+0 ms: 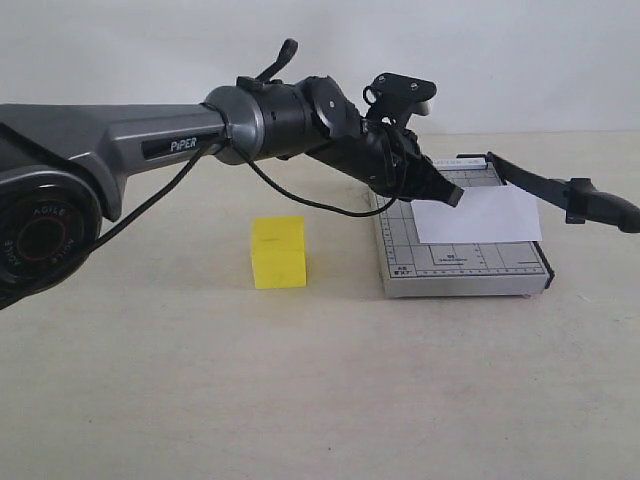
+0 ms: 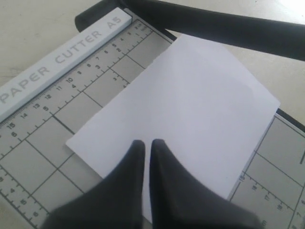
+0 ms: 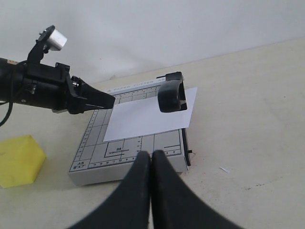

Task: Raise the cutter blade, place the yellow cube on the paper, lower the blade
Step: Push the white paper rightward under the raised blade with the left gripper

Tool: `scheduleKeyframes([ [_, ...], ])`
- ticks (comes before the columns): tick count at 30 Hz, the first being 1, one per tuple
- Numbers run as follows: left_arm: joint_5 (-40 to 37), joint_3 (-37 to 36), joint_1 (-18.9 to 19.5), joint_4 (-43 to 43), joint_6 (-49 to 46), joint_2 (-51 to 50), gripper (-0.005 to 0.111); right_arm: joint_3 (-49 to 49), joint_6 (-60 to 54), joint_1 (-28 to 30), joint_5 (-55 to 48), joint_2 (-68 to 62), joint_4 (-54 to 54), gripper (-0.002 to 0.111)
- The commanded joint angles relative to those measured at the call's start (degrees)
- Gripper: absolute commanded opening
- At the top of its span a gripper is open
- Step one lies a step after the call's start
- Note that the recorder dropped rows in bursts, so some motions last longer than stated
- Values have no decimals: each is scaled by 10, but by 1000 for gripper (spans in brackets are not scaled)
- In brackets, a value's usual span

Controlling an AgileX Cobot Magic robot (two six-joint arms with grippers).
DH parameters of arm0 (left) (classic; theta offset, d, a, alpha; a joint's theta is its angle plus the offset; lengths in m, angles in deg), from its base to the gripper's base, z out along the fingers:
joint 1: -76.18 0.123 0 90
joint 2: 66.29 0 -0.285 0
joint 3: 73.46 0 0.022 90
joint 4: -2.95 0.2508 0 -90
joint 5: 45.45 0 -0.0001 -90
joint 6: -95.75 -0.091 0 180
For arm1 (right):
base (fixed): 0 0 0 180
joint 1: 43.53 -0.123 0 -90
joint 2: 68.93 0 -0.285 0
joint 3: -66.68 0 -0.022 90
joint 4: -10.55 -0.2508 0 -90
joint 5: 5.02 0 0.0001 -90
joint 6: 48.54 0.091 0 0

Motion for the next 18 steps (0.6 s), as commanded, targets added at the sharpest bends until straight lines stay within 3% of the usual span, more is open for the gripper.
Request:
scheduleKeyframes([
  [1,13,2,0,-3,4,-8,4,-2,-3,-1,7,1,2,1],
  [18,43,2,-1,-64,-7,-31,4,-2,-3,-1,7,1,2,1],
])
